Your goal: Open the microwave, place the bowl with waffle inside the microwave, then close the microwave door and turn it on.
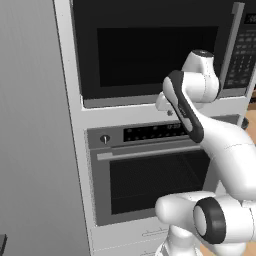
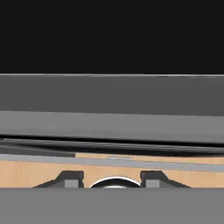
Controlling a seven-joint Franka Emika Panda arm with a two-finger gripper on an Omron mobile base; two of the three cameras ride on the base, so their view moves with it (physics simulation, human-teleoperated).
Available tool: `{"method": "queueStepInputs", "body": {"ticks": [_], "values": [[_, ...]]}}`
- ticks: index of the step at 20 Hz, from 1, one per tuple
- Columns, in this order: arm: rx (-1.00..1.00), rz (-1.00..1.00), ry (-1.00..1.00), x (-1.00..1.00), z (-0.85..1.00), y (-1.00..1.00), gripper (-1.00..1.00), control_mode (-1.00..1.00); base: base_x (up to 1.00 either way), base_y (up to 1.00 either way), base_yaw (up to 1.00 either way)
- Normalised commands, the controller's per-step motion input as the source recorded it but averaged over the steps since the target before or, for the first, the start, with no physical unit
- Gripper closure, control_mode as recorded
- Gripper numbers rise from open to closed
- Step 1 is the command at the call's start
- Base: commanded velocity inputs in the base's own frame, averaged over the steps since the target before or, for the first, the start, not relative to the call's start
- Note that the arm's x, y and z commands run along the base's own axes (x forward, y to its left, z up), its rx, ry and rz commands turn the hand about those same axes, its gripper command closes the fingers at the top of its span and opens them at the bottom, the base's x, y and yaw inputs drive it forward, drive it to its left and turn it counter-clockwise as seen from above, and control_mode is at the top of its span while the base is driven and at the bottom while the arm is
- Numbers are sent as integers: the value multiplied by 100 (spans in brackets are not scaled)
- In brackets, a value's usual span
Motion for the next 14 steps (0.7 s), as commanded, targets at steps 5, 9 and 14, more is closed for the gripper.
{"method": "queueStepInputs", "body": {"ticks": [5, 9, 14], "values": [[3, 0, -14, -58, 1, -19, -100, -100, 0, 0, 0], [1, -3, -14, -36, 34, -39, -100, -100, 0, 0, 0], [0, -5, -8, -4, 19, -47, -100, -100, 0, 0, 0]]}}
